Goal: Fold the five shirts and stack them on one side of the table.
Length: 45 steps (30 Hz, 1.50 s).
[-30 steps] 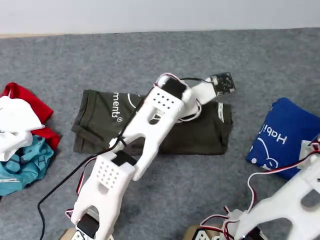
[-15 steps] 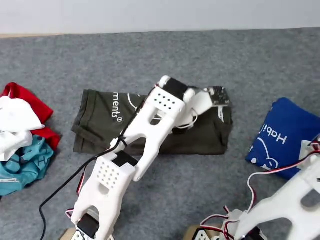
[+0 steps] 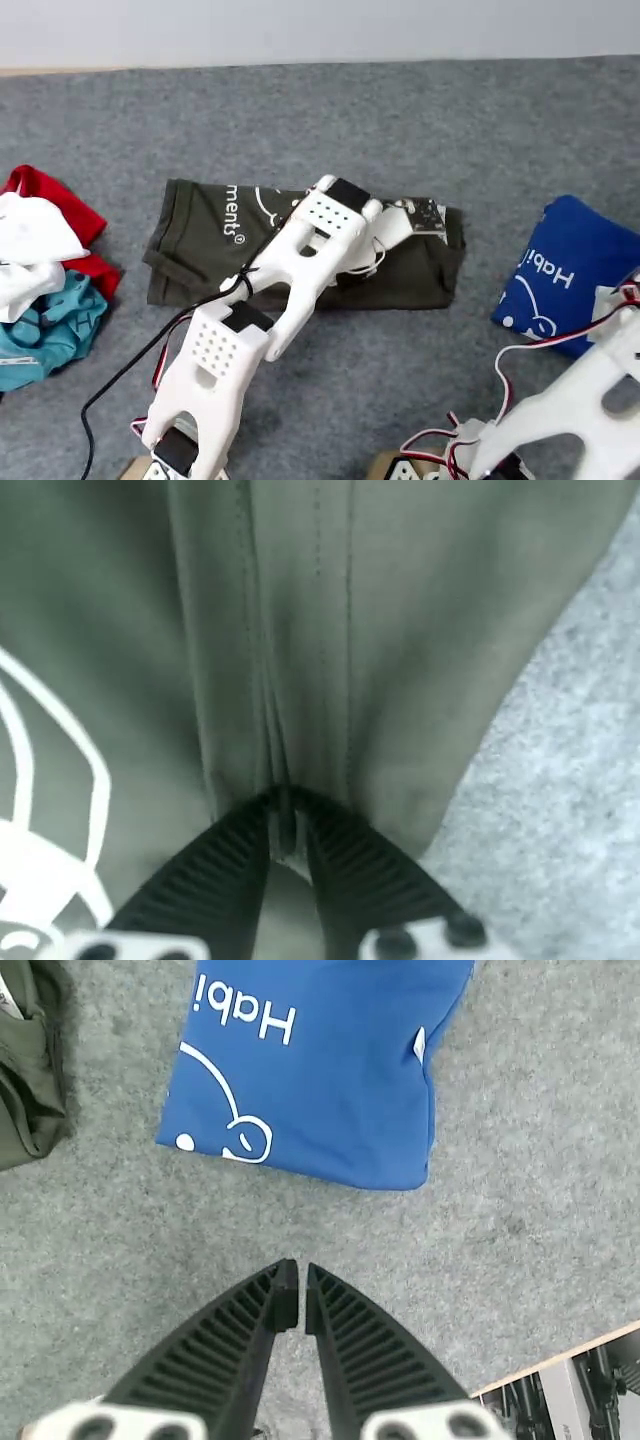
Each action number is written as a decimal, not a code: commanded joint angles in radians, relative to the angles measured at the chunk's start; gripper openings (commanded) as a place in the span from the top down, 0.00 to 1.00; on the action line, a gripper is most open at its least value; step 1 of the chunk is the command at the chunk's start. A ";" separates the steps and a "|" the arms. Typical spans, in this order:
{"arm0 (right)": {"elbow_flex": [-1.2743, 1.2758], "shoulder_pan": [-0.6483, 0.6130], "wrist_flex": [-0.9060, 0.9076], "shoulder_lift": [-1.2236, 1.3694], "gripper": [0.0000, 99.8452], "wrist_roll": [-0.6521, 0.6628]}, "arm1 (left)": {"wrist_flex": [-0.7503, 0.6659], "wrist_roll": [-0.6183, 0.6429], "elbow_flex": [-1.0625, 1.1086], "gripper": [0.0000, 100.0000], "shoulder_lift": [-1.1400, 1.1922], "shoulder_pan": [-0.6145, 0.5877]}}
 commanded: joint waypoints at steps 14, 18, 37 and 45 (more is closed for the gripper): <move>-0.011 -0.013 0.039 -0.028 0.98 -0.005 | 0.181 0.209 -0.272 0.92 -0.215 -0.471; -0.009 -0.013 0.039 -0.028 0.98 -0.003 | 0.181 0.206 -0.269 0.84 -0.209 -0.647; -0.008 -0.013 0.039 -0.028 0.98 -0.006 | 0.183 -0.063 0.051 0.92 0.035 -0.921; -0.008 -0.013 0.039 -0.028 0.98 -0.009 | 0.183 -0.092 0.105 0.92 -0.104 -0.947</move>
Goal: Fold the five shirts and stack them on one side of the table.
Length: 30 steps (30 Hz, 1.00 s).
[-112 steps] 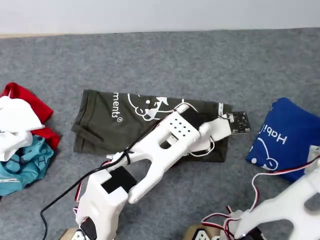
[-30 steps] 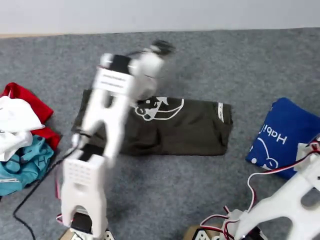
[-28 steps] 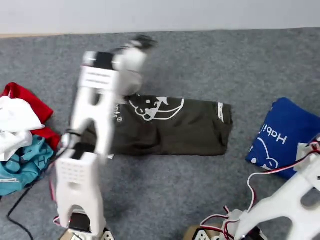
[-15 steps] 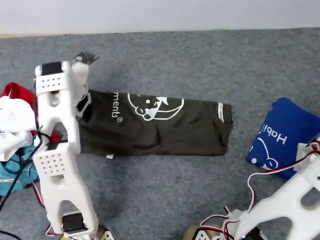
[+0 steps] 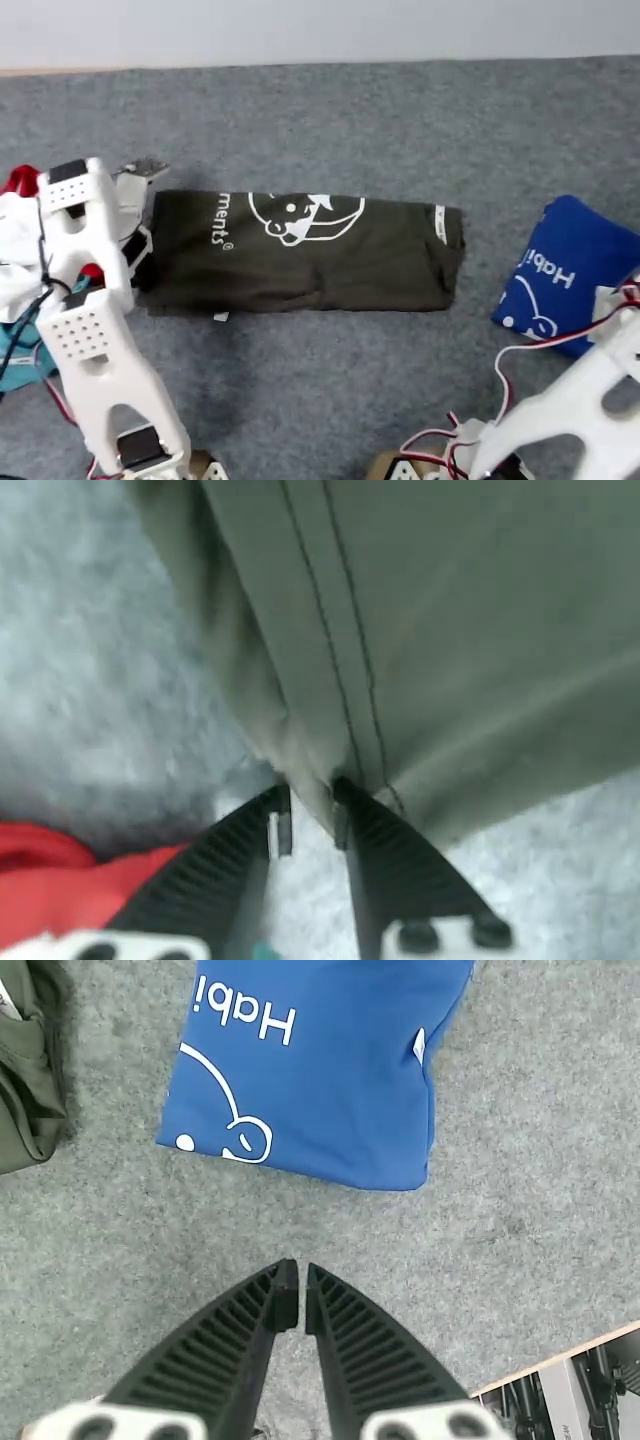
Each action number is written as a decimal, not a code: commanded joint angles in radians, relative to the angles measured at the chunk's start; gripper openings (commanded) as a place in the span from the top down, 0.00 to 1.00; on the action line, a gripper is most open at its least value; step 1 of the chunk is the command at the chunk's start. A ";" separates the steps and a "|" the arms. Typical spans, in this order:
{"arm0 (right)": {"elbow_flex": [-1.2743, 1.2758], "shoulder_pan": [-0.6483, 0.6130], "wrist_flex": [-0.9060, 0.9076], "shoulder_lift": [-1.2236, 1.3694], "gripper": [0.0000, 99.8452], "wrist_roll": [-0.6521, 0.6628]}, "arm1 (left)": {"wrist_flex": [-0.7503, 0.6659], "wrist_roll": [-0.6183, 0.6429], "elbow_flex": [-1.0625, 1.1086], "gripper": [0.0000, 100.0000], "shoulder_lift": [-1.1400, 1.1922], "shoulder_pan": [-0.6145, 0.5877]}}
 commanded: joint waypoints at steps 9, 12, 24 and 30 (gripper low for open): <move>-0.008 -0.058 0.039 -0.028 0.98 -0.011 | -0.015 0.023 0.001 0.90 -0.244 0.035; -0.008 -0.062 0.039 -0.028 0.98 -0.011 | -0.087 0.080 0.004 0.82 -0.242 0.037; -0.008 -0.061 0.039 -0.028 0.98 -0.011 | -0.227 0.114 -0.002 0.76 -0.066 0.124; -0.008 -0.058 0.039 -0.028 0.98 -0.009 | -0.265 0.155 -0.033 0.76 0.025 0.137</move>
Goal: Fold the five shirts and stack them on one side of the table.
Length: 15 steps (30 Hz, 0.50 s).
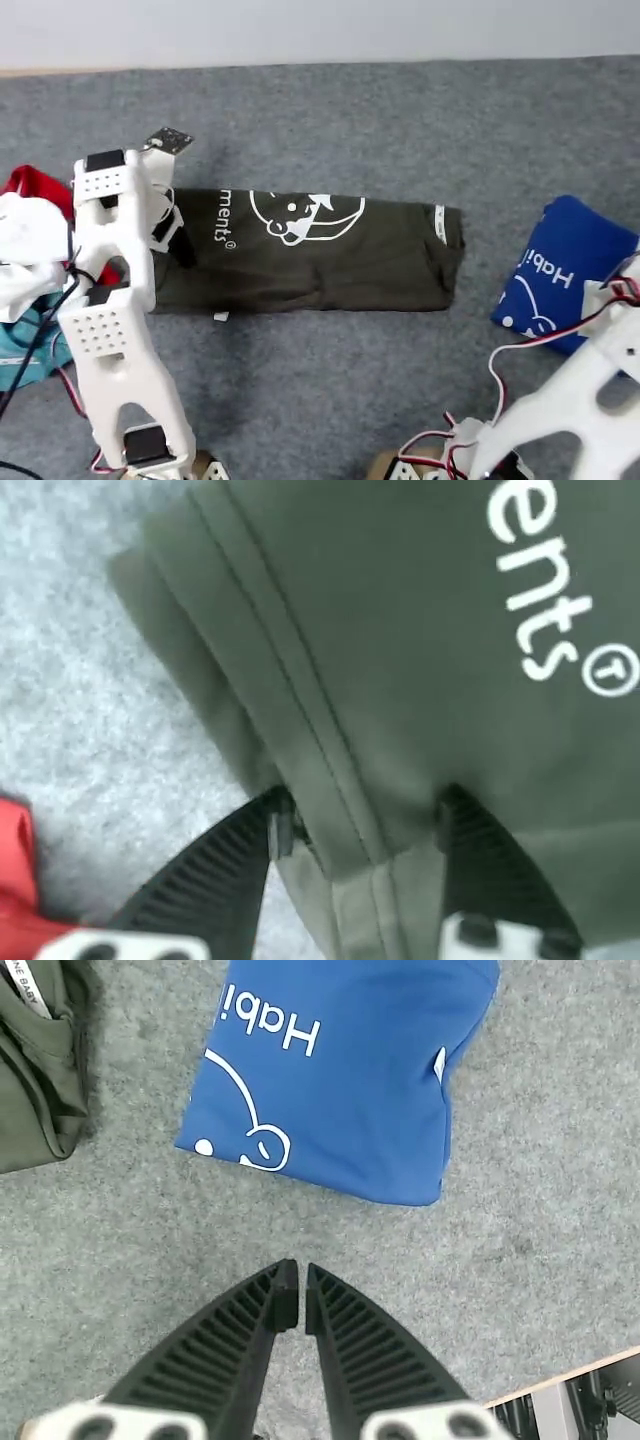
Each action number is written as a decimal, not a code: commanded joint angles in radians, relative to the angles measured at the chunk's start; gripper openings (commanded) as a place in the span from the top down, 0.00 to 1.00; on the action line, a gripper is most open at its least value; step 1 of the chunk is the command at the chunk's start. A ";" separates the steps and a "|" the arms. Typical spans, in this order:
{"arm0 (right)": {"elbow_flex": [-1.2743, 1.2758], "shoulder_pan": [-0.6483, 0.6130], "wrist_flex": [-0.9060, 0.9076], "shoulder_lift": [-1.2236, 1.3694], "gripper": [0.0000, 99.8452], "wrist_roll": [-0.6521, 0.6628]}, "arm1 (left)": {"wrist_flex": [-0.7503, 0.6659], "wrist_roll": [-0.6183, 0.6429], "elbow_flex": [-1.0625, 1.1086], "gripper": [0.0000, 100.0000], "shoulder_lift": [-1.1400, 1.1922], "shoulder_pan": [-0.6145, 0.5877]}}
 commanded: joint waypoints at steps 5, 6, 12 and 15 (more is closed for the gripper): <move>-0.008 -0.002 0.039 -0.028 0.98 -0.009 | 0.069 0.020 -0.151 0.82 0.106 0.005; -0.008 -0.002 0.039 -0.028 0.98 -0.009 | 0.095 0.018 -0.186 0.84 0.127 0.009; -0.008 -0.002 0.039 -0.028 0.98 -0.009 | 0.276 -0.091 -0.392 1.00 0.262 0.032; -0.009 -0.002 0.039 -0.028 0.98 -0.008 | 0.278 -0.086 -0.427 1.00 0.269 0.035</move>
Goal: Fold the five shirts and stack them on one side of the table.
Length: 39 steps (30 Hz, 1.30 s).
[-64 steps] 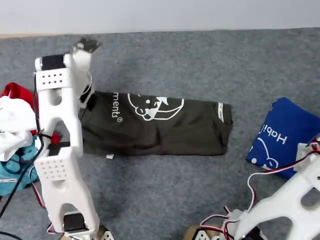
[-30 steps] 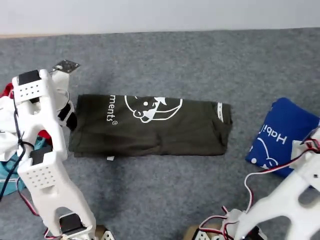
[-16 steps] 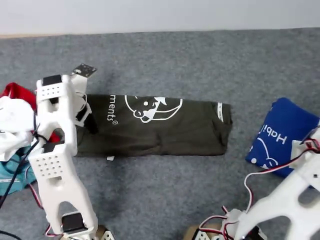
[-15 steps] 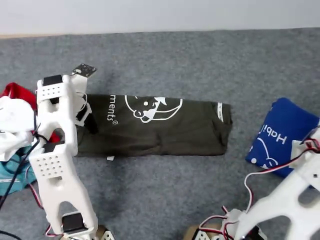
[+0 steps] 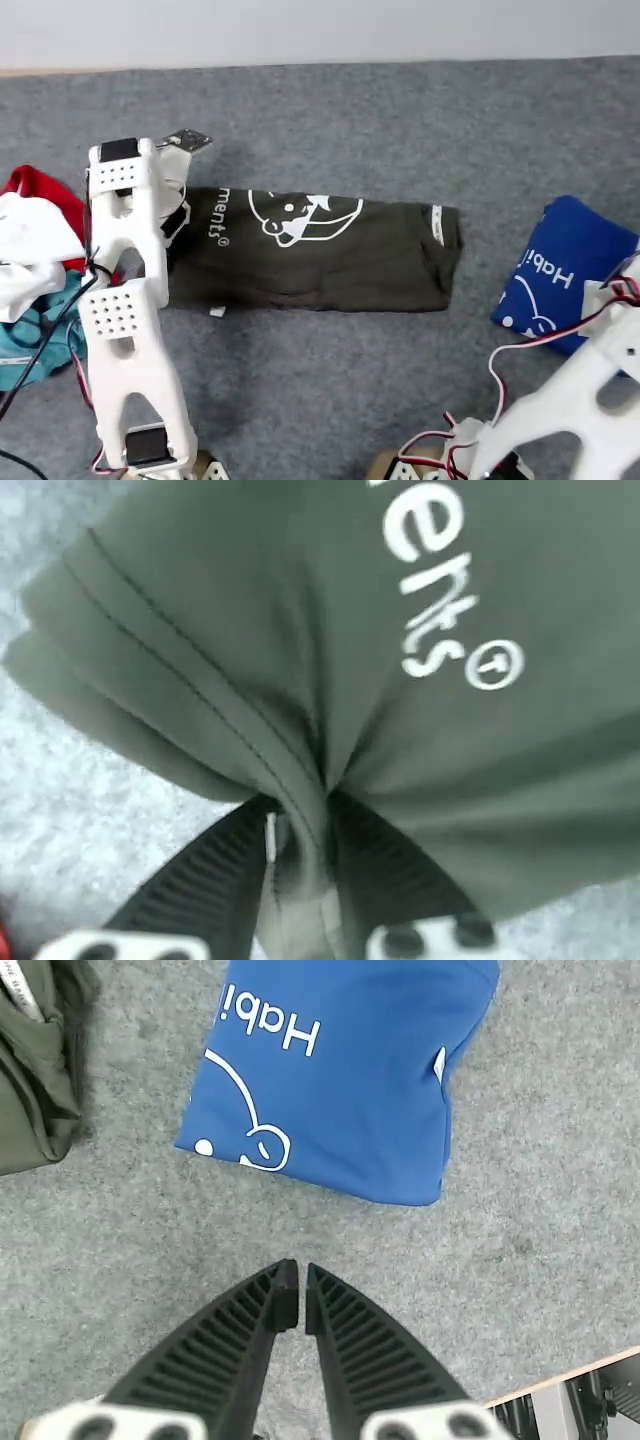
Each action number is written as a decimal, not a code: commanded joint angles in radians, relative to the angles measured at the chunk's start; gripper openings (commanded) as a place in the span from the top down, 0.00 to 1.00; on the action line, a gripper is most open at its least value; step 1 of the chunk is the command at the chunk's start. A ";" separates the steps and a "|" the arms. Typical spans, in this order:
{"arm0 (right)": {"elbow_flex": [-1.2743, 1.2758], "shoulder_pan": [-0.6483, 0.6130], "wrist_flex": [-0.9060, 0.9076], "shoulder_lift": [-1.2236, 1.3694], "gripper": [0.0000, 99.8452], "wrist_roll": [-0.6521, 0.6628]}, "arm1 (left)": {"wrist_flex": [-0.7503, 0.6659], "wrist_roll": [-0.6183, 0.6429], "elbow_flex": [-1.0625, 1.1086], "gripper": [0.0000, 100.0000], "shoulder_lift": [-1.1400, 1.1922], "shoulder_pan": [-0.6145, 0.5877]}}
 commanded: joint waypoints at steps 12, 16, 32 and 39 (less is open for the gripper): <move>-0.011 -0.002 0.039 -0.028 0.98 -0.003 | 0.018 0.094 0.193 1.00 -0.388 0.252; -0.011 -0.002 0.039 -0.028 0.98 -0.003 | 0.017 0.152 0.246 1.00 -0.511 0.410; -0.008 -0.001 0.039 -0.028 0.98 -0.005 | 0.015 0.338 -0.101 1.00 -0.341 0.819; -0.008 -0.001 0.039 -0.028 0.98 -0.008 | 0.015 0.385 -0.295 0.99 -0.196 0.898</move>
